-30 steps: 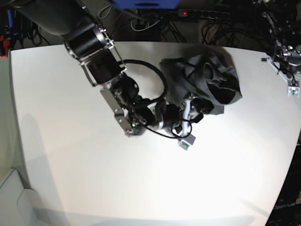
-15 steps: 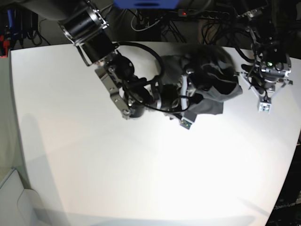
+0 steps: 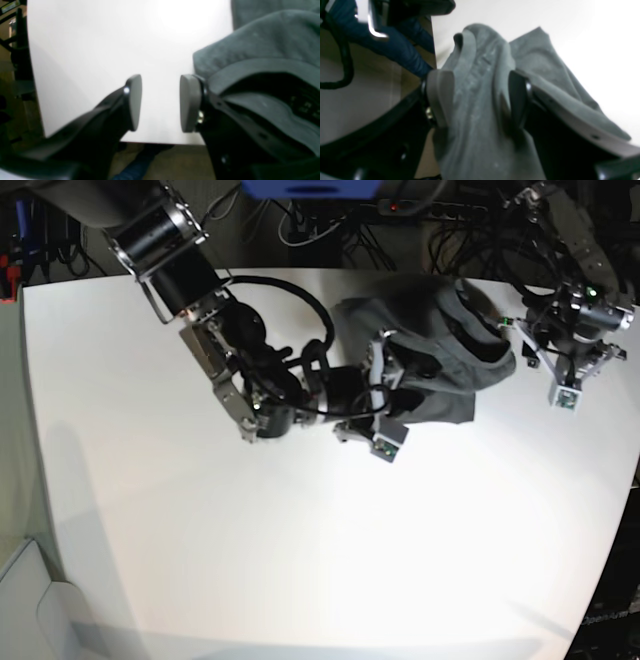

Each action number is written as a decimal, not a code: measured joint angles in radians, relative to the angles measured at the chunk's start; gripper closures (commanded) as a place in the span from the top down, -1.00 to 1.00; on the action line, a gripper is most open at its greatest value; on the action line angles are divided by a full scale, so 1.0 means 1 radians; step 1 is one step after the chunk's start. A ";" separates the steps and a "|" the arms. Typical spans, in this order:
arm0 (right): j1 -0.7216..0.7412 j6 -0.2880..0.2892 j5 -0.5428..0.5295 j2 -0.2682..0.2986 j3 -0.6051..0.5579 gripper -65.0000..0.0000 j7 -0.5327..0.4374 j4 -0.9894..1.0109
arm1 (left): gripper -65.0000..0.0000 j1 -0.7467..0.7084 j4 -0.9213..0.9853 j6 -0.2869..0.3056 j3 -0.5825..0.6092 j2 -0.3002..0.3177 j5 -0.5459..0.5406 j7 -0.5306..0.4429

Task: Layout the t-shirt on the table in an organized manner, then fold the t-shirt properly
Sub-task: 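Reposition the left gripper along the bundle's side and grasp the fabric, then hold the bundle with both grippers and tuck the loose fabric under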

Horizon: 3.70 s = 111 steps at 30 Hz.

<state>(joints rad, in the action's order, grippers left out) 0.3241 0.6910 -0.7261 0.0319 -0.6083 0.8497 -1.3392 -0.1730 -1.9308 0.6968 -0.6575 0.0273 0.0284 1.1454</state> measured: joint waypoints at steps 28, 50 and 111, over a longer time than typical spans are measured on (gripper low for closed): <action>0.005 0.000 -0.002 0.015 0.001 0.10 -0.005 0.006 | 0.83 0.042 0.122 0.003 -0.233 -0.076 -0.353 0.027; 0.005 0.000 -0.003 0.015 0.001 0.10 -0.002 0.007 | 0.37 0.140 0.351 0.000 -0.229 -0.136 -0.369 0.003; 0.019 0.000 -0.003 0.050 -0.001 0.10 -0.005 0.009 | 0.60 0.212 0.389 -0.004 -0.164 -0.067 -0.363 -0.047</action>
<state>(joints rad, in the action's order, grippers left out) 0.3431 0.6910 -0.7292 0.0822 -0.6090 0.8448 -1.3304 0.0391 -1.5417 0.6930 -0.8219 -0.0399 -0.3347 1.0985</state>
